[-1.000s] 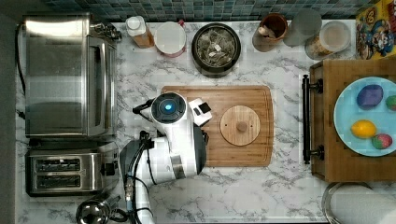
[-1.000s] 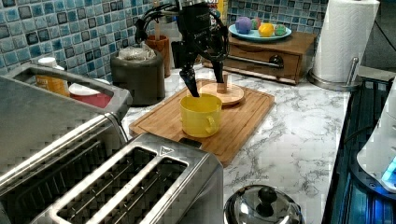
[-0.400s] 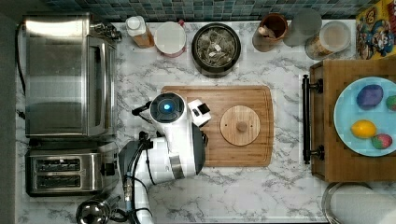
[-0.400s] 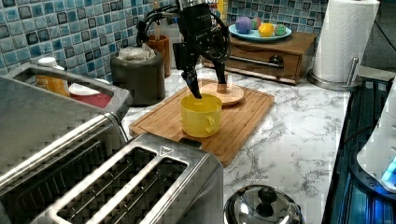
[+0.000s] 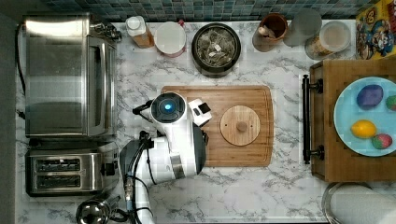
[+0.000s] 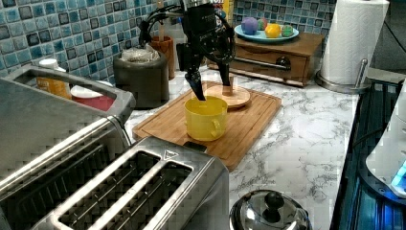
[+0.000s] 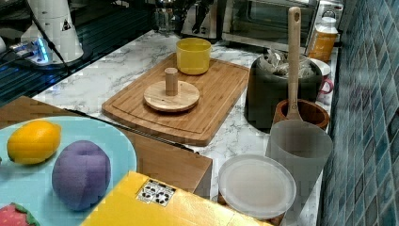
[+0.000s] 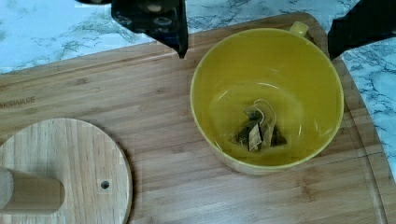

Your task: Put the tea in the cup.

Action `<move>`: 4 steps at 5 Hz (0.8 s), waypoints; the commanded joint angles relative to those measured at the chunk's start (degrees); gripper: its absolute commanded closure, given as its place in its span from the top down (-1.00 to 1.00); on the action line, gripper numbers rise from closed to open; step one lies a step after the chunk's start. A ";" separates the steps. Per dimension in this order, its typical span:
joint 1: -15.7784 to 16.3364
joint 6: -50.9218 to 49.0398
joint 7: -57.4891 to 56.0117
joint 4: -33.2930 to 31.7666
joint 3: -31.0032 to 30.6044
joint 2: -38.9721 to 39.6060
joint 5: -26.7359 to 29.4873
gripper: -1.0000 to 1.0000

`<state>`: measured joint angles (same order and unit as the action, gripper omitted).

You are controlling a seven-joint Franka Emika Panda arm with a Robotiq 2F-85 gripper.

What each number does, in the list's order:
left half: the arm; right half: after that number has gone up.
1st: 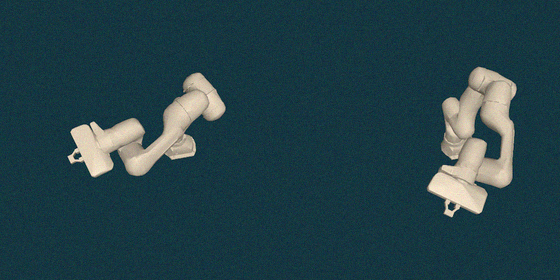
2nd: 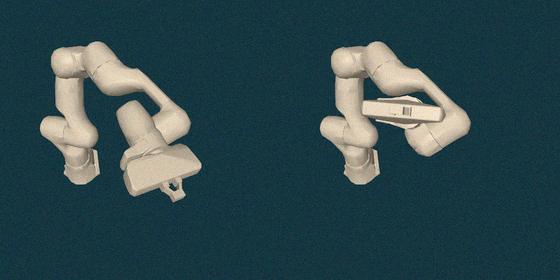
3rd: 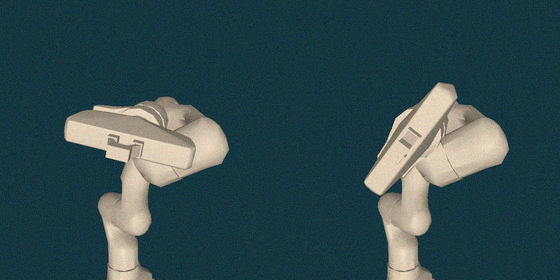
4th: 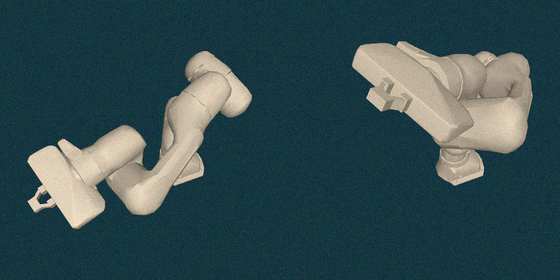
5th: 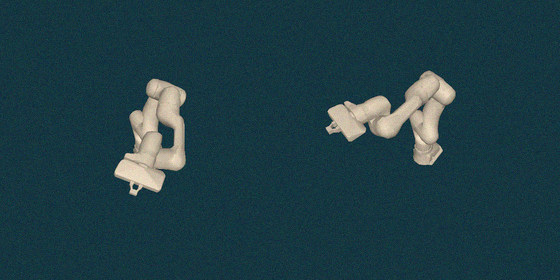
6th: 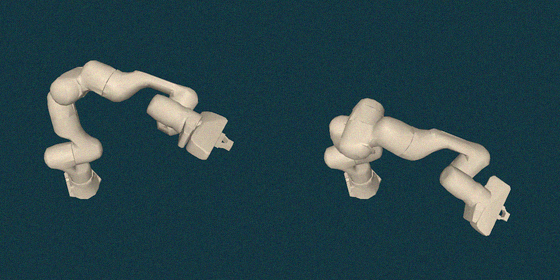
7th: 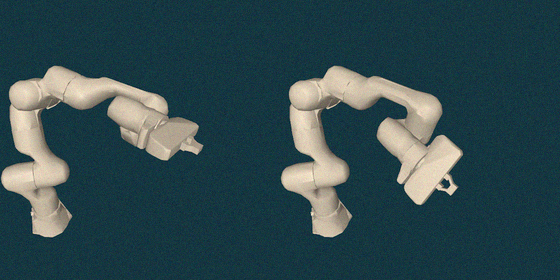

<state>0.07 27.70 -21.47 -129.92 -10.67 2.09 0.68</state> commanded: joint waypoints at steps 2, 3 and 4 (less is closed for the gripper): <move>0.67 -0.07 -2.77 3.98 0.49 -1.74 0.58 1.00; 0.13 -0.07 -2.77 3.99 -0.05 -1.74 0.58 1.00; 0.19 -0.07 -2.76 3.97 0.00 -1.74 0.58 1.00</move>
